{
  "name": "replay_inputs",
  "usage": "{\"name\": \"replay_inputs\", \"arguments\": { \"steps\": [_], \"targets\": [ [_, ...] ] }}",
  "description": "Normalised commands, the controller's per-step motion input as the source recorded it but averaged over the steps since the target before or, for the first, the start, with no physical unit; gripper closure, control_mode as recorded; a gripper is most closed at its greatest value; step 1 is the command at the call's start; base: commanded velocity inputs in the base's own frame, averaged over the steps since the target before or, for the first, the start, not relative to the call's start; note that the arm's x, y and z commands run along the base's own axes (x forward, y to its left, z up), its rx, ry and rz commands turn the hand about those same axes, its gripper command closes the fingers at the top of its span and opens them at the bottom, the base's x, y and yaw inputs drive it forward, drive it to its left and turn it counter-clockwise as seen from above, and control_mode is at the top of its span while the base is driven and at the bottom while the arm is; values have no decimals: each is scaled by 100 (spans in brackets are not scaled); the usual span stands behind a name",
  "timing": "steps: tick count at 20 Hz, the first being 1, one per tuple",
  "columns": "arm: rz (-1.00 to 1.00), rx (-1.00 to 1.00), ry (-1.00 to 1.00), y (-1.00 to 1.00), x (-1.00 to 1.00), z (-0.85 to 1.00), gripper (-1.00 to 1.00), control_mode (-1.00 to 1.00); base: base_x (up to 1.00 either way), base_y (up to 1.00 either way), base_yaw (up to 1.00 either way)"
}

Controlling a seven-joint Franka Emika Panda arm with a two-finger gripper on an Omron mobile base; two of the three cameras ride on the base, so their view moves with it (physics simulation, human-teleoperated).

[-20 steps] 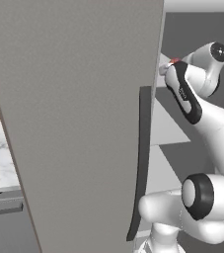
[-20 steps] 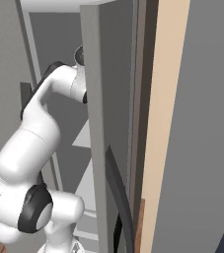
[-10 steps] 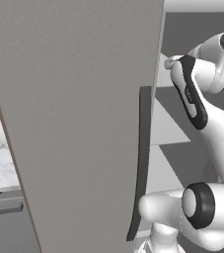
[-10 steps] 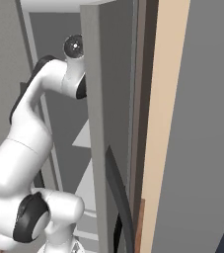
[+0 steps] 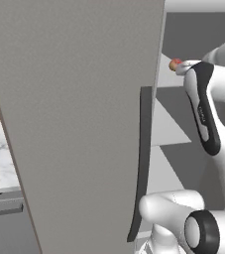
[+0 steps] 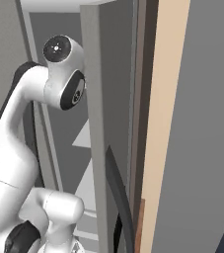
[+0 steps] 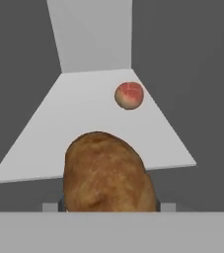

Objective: Take the steak, potato, and peach from the freezer and place them in the bowl on the counter.

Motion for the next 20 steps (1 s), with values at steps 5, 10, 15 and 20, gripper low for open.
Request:
{"name": "replay_inputs", "arguments": {
  "steps": [5,10,15,20],
  "targets": [
    [-1,0,0,8,-86,-1,100,-100,0,0,0],
    [-1,0,0,22,-79,1,100,-100,0,0,0],
    [0,0,0,30,-86,0,100,-100,0,0,0],
    [-1,0,7,37,-87,0,100,-100,0,0,0]
  ]
}}
